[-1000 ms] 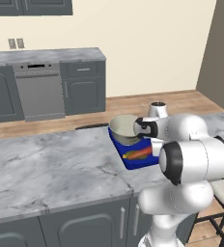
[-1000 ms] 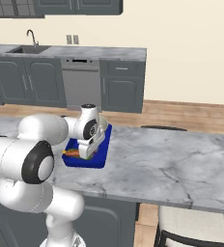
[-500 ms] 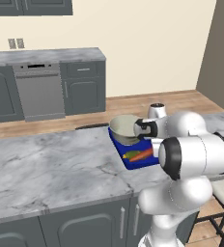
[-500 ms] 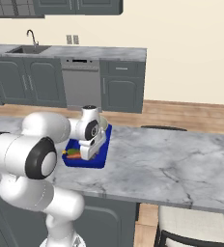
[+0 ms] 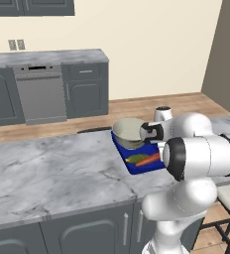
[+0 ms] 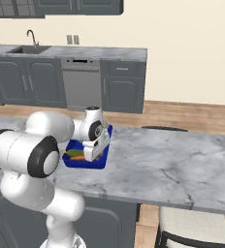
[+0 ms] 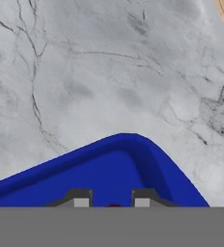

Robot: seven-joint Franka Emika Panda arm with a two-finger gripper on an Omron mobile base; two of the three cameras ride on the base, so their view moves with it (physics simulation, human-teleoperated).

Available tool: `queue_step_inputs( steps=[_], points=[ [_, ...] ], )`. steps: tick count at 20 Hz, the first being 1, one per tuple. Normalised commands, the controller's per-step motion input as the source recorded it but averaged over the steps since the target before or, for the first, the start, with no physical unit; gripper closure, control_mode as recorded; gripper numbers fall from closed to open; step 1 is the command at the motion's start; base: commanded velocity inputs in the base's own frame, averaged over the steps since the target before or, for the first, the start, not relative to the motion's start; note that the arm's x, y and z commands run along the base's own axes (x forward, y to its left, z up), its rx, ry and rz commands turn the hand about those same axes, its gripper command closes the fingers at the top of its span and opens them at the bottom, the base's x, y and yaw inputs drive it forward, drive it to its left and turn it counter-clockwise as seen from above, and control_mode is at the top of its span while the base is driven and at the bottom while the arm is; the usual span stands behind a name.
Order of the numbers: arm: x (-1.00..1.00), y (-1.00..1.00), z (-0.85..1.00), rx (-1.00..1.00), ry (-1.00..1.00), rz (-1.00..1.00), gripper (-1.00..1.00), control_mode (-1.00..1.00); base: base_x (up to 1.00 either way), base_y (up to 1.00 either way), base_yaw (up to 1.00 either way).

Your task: Place the two vegetables and bowl onto the tray for setting up a vegetable dip station.

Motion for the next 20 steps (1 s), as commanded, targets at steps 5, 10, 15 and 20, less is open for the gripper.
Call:
queue_step_inputs(
  steps=[5,10,15,20],
  points=[
    [0.0,0.01,0.0,0.0,0.0,-0.03,1.0,-1.0,0.0,0.0,0.0],
    [0.0,0.09,0.0,0.0,0.0,-0.01,1.0,-1.0,0.0,0.0,0.0],
    [0.0,0.09,0.0,0.0,0.0,0.0,-1.0,-1.0,0.0,0.0,0.0],
    [0.0,0.0,0.0,0.0,0.02,0.0,-1.0,-1.0,0.0,0.0,0.0]
  ],
)
